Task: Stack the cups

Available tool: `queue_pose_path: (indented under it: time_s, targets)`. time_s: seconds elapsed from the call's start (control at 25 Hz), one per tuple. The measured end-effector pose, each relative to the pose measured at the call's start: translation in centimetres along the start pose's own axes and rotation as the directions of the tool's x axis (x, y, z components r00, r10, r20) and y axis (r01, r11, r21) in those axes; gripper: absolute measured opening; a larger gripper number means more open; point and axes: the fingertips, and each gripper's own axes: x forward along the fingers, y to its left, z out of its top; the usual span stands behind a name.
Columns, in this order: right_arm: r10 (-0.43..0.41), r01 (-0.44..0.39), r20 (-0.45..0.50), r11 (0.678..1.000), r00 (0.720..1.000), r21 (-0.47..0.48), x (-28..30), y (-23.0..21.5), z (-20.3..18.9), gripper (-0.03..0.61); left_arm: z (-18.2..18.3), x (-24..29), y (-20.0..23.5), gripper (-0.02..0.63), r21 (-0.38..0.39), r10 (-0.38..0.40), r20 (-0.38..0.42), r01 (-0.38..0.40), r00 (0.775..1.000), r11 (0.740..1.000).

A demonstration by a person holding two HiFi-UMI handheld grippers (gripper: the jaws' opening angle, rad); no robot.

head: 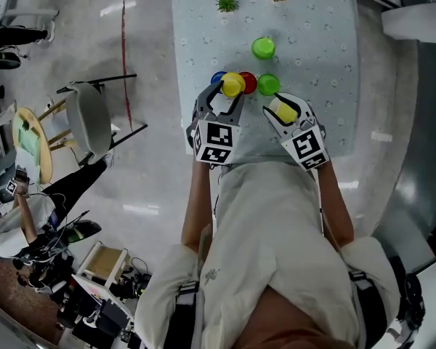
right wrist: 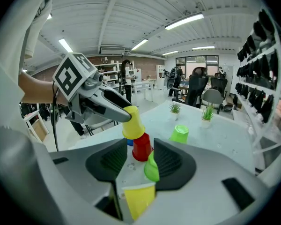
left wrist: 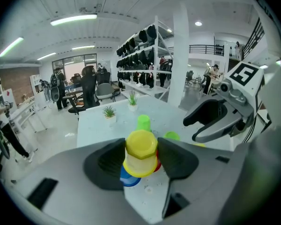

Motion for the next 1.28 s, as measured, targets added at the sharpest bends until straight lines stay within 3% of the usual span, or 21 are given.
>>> queue_pose_path:
  time_s: [0.76, 1.28]
  targets:
    - [-0.013, 0.012, 0.003, 1.0, 1.0, 0.011, -0.7, 0.1, -0.1, 0.173, 0.2, 0.2, -0.2, 0.249, -0.023, -0.017, 0.014, 0.017, 1.0, 1.0]
    - [-0.035, 0.035, 0.011, 0.999, 0.999, 0.01, -1.7, 0.0, 0.1, 0.172, 1.1, -2.4, 0.0, 0.261, -0.002, 0.043, 0.06, -0.043, 0.997, 0.999]
